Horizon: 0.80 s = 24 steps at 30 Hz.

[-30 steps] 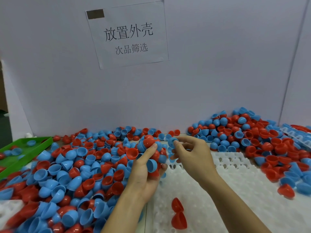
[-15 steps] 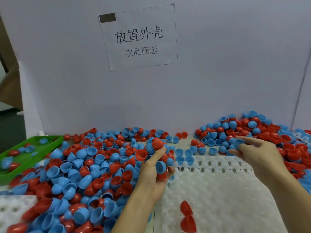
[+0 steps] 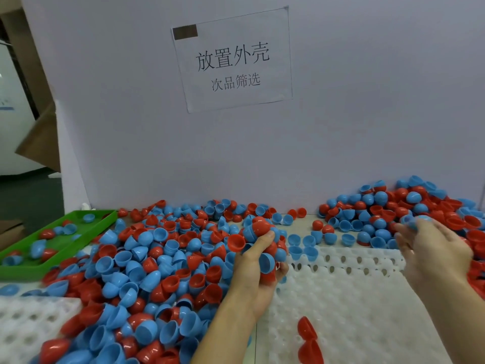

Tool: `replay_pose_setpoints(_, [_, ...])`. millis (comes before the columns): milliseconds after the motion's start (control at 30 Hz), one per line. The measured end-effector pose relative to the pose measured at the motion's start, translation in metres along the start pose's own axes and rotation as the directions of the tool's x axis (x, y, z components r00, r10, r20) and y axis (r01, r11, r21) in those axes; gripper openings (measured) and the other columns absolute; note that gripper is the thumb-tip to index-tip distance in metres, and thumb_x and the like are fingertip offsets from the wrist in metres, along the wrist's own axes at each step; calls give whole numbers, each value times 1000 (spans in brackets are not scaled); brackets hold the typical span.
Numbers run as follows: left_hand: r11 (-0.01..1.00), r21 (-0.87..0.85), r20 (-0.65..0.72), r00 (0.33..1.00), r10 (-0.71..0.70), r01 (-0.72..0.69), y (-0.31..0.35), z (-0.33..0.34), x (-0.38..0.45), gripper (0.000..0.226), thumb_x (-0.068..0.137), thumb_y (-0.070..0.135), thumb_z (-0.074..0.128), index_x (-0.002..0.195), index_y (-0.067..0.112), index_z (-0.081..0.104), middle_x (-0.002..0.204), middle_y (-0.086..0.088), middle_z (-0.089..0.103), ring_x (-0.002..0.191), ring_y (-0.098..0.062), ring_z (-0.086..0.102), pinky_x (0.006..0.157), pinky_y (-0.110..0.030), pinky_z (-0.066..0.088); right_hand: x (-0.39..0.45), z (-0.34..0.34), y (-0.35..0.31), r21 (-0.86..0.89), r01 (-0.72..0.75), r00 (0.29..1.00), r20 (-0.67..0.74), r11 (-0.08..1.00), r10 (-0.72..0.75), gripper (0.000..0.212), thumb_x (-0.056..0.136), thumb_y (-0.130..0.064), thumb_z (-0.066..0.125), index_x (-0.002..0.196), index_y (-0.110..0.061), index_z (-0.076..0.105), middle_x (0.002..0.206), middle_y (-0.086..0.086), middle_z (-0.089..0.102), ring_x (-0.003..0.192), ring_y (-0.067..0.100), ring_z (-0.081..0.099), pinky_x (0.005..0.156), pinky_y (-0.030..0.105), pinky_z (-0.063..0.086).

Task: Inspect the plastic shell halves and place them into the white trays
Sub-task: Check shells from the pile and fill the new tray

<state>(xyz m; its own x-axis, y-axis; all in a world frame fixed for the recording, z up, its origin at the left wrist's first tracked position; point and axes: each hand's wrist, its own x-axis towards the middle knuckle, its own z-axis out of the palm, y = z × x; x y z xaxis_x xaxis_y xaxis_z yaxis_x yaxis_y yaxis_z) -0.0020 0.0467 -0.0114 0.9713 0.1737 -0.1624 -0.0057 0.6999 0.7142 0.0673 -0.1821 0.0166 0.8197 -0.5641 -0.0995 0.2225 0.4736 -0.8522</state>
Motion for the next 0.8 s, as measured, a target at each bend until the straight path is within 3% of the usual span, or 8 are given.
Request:
replay_pose_setpoints(100, [1000, -16, -3, 1000, -13, 13, 1, 0, 0, 41, 73, 16, 78, 112, 4, 71, 95, -17, 68, 78, -22, 62, 55, -27, 50, 19, -2, -3, -3, -223, 970, 99, 975, 222, 29, 101, -26, 41, 105, -18, 69, 123, 10, 68, 106, 21, 69, 92, 29, 53])
replay_pose_setpoints(200, [999, -30, -26, 999, -21, 21, 2, -3, 1, 35, 80, 14, 77, 113, 5, 71, 98, -18, 70, 78, -22, 64, 56, -28, 51, 56, -5, -4, -233, -503, 523, 685, 833, 507, 44, 106, -5, 21, 139, 22, 33, 145, 46, 27, 135, 52, 37, 119, 49, 14])
replay_pose_setpoints(267, [999, -25, -18, 999, -29, 28, 2, -4, 3, 34, 81, 14, 78, 113, 5, 72, 101, -18, 71, 77, -21, 65, 56, -28, 52, 31, 18, -15, -251, -105, 652, 713, 962, 257, 43, 107, 0, 21, 127, 14, 56, 129, 37, 56, 119, 43, 58, 113, 43, 32])
replay_pose_setpoints(333, [999, 10, 1, 999, -33, 33, 2, -4, 2, 35, 79, 14, 80, 112, 5, 73, 100, -18, 71, 77, -21, 64, 56, -28, 52, -29, 55, -18, -209, 142, 636, 768, 968, 72, 30, 105, -38, 45, 115, -23, 69, 102, -3, 74, 86, 5, 72, 79, 20, 58])
replay_pose_setpoints(433, [999, 44, 34, 999, 16, -17, -2, -10, 2, 41, 70, 19, 85, 108, 10, 71, 94, -11, 70, 80, -18, 65, 63, -29, 54, -111, 76, -18, -303, 664, 265, 950, 683, 163, 102, 61, -78, 71, 148, -48, 27, 136, -38, 46, 121, -12, 51, 100, 24, 50])
replay_pose_setpoints(500, [998, -51, -9, 1000, -27, 27, -3, -14, 3, 38, 85, 24, 77, 121, 18, 66, 115, -8, 70, 101, -19, 68, 79, -32, 58, -125, 71, -7, -237, 871, 51, 915, 430, 401, 77, 75, -67, 69, 145, -50, 39, 141, -37, 45, 130, -12, 42, 112, 31, 41])
replay_pose_setpoints(633, [998, 32, 1, 998, -56, 56, -1, -9, 0, 54, 80, 16, 79, 131, 9, 63, 120, -17, 68, 90, -23, 64, 62, -31, 55, -112, 67, -19, -278, 824, 208, 959, 493, 192, 20, 86, -44, 68, 106, -45, 70, 107, -34, 68, 103, -15, 61, 90, 20, 54])
replay_pose_setpoints(800, [998, 60, 12, 999, -36, 35, 0, -7, -1, 45, 81, 16, 79, 124, 5, 69, 104, -16, 68, 85, -22, 61, 58, -27, 50, -79, 58, -9, -376, 831, 307, 925, 411, 225, 13, 89, -38, 67, 100, -44, 68, 96, -20, 71, 86, -11, 65, 71, 18, 57])
